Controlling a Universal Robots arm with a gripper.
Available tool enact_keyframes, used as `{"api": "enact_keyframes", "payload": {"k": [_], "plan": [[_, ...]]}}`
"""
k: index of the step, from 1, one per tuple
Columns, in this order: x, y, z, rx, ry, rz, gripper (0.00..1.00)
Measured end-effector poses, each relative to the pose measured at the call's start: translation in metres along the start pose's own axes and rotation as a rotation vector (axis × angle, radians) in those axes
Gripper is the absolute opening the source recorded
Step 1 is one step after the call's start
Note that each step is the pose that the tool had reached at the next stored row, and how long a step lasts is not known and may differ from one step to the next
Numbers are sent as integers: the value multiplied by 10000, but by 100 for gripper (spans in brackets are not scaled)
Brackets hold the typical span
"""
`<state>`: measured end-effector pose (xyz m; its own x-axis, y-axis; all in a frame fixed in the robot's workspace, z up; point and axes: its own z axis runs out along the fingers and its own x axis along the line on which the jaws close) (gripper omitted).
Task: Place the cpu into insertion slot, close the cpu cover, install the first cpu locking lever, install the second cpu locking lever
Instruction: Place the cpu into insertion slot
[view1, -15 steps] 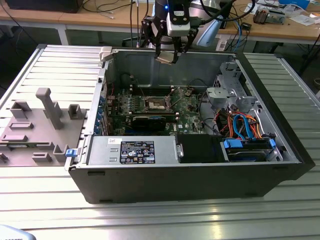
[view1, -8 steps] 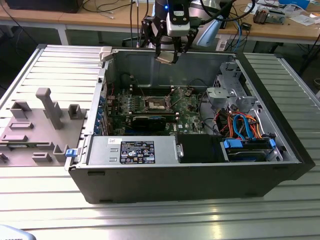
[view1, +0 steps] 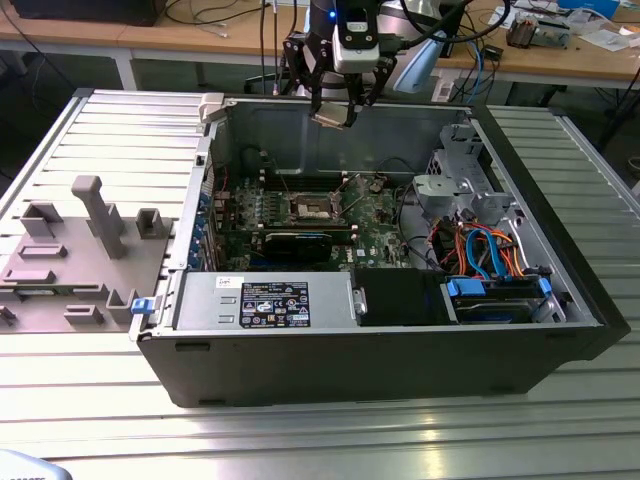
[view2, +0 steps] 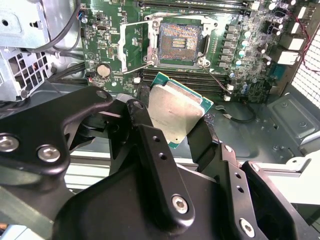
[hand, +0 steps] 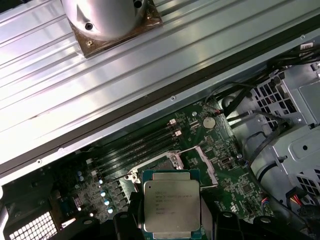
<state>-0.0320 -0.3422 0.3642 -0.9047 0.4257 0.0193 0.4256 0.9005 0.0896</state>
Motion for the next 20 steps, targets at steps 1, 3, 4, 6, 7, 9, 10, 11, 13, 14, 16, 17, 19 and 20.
{"api": "enact_keyframes", "payload": {"k": [1, 3, 4, 6, 7, 9, 10, 11, 13, 14, 16, 17, 19, 20], "plan": [[0, 0, 0, -1, 0, 5, 55], [0, 0, 0, -1, -1, 17, 55], [0, 0, 0, -1, -2, 23, 55], [0, 0, 0, -1, -3, 41, 55], [0, 0, 0, -1, -4, 51, 55], [0, 0, 0, -1, -6, 67, 55], [0, 0, 0, -2, -7, 76, 55], [0, 0, 0, -2, -7, 86, 55], [0, 0, 0, -2, -9, 98, 55], [0, 0, 0, -3, -10, 109, 55], [0, 0, 0, -3, -11, 120, 55], [0, 0, 0, -2, -12, 129, 55], [0, 0, 0, -3, -13, 146, 55], [0, 0, 0, -3, -14, 158, 55]]}}
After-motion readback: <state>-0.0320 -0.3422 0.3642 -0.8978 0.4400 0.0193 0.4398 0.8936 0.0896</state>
